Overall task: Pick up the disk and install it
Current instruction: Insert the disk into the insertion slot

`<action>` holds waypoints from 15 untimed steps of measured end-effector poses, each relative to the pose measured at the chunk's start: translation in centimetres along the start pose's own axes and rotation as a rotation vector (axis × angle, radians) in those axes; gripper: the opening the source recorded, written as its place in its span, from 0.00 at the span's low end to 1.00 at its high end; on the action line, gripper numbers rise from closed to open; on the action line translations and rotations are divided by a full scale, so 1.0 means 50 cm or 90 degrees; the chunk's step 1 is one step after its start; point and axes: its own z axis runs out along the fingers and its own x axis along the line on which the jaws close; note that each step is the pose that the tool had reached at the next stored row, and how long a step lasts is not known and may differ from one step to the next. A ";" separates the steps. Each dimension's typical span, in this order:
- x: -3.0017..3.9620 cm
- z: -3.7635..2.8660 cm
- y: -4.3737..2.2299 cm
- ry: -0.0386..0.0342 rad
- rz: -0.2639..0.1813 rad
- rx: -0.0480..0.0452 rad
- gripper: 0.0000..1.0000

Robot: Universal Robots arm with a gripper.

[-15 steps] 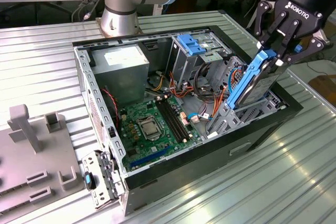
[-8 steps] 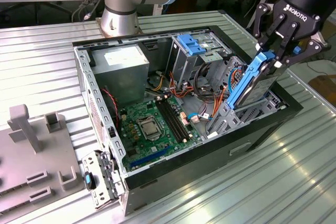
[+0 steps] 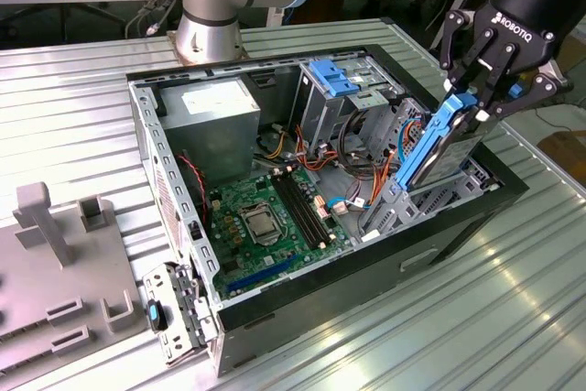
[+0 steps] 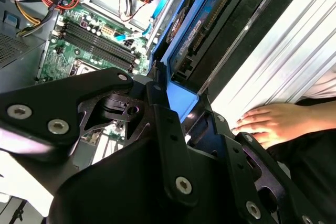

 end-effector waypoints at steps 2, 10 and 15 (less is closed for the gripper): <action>0.000 0.002 0.001 0.0000 -0.001 0.0003 0.37; 0.000 0.016 0.008 -0.0001 -0.010 0.0012 0.37; -0.001 0.032 0.008 -0.0001 -0.012 0.0012 0.37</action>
